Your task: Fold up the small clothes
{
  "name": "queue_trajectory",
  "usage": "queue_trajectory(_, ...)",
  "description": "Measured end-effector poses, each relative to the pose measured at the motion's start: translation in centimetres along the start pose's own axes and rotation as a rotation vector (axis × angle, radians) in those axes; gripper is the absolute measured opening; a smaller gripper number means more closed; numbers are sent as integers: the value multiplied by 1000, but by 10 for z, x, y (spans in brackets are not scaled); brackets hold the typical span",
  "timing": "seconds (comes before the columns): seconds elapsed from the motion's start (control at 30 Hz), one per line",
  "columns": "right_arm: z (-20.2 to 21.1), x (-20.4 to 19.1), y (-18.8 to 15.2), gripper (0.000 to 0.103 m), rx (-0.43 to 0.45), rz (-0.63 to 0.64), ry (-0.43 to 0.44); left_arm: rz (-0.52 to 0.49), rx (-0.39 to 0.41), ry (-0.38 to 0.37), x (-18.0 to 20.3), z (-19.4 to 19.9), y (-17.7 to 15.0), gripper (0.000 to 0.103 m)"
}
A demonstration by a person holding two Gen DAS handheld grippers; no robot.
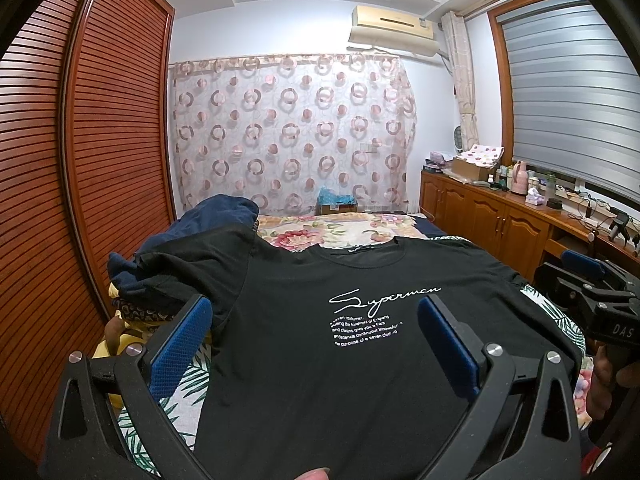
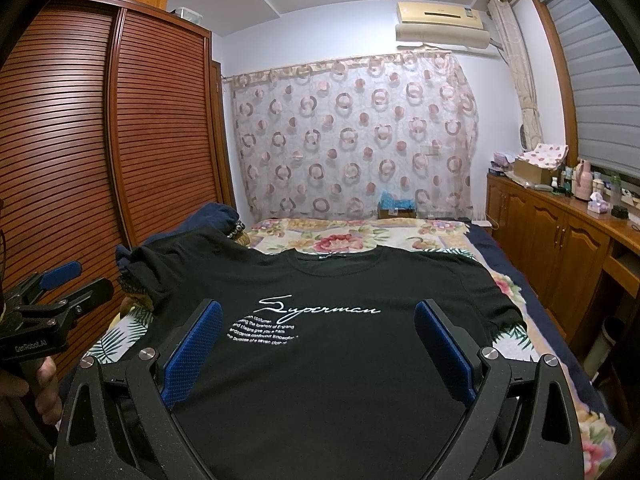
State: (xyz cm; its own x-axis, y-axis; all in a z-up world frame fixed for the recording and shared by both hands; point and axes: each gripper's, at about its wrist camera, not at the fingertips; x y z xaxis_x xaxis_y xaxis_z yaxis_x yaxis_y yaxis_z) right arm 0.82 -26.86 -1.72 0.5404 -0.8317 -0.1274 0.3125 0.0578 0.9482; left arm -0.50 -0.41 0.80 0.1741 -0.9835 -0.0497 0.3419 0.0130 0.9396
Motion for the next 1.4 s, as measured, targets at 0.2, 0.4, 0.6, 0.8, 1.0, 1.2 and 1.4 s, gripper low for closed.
queue_trajectory(0.2,0,0,0,97,0,-1,1,0,-1,2,0,0,0,103)
queue_trajectory(0.4,-1,-1,0,97,-2,0,3,3,-7,-1,0,1,3,103)
queue_trajectory(0.6,-7,-1,-1,97,-21,-4,24,14,-42,6,-1,3,6,103)
queue_trajectory(0.8,-21,2,-2,97,-40,-14,65,30,-76,33,-27,-13,-7,103)
queue_trajectory(1.0,-52,10,3,97,-84,4,90,30,-111,78,-56,-38,-15,103)
queue_trajectory(1.2,-92,20,11,97,-148,7,144,50,-146,102,-90,-69,-10,103)
queue_trajectory(1.4,-130,32,24,97,-219,39,191,55,-158,130,-115,-93,4,103)
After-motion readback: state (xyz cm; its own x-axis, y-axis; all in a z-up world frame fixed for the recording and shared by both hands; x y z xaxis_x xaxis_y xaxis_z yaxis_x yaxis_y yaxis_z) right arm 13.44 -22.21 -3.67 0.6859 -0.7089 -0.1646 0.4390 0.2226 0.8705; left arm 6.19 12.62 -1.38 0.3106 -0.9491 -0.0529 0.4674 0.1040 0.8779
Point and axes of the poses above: each gripper's, at about its wrist camera, not at the fingertips, and z roughly against the way its jaws point, x to its right, y to its top, and after that the axes turned 10 degrees about y, right-handed
